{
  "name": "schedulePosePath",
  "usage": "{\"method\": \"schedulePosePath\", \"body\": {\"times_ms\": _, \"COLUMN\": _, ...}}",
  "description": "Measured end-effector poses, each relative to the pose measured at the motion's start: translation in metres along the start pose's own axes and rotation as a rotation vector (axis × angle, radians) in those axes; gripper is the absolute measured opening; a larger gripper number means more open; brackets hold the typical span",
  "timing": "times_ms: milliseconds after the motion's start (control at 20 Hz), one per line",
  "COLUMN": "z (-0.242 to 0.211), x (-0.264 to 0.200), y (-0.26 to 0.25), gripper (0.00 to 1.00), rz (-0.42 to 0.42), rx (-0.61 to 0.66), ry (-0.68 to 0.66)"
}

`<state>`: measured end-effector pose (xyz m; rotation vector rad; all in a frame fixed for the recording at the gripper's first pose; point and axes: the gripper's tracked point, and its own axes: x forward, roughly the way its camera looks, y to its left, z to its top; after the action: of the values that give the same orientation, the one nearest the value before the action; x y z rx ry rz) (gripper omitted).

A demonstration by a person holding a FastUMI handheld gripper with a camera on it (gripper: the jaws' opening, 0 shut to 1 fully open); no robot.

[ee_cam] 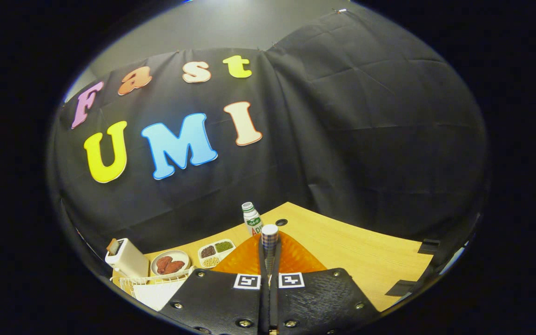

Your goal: Take the plate from the dish rack, then take the spoon from the basket and place it into the plate.

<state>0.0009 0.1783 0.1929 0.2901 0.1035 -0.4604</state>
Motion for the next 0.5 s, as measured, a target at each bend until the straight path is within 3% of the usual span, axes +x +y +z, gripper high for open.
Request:
{"method": "schedulePosePath", "body": {"times_ms": 200, "z": -0.029, "x": -0.042, "y": 0.036, "gripper": 0.0, "rz": 0.102, "rx": -0.059, "ry": 0.057}}
{"method": "schedulePosePath", "body": {"times_ms": 500, "z": -0.111, "x": -0.096, "y": 0.08, "gripper": 0.0, "rz": 0.231, "rx": -0.129, "ry": 0.212}}
